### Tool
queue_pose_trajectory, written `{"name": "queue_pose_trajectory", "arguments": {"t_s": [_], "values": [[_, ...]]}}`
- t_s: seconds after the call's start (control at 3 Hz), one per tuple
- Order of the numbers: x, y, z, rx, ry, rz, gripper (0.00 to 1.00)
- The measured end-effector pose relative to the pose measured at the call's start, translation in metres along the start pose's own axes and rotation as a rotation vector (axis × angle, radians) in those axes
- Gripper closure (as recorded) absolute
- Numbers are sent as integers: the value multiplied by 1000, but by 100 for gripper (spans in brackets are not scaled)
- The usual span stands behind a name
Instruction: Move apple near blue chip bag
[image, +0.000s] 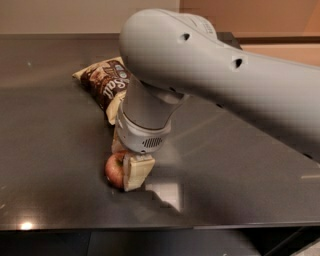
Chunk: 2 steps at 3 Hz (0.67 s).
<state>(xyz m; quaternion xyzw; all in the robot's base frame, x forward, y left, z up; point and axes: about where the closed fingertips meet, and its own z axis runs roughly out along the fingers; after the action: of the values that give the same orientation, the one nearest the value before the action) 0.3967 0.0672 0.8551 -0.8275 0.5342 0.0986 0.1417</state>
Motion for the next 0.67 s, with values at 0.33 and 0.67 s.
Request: {"name": "queue_pose_trajectory", "arguments": {"t_s": [0.33,0.67], "values": [[9,-7,-1,7,-2,21,64],[25,-16,-20,31,-2,74,87]]}}
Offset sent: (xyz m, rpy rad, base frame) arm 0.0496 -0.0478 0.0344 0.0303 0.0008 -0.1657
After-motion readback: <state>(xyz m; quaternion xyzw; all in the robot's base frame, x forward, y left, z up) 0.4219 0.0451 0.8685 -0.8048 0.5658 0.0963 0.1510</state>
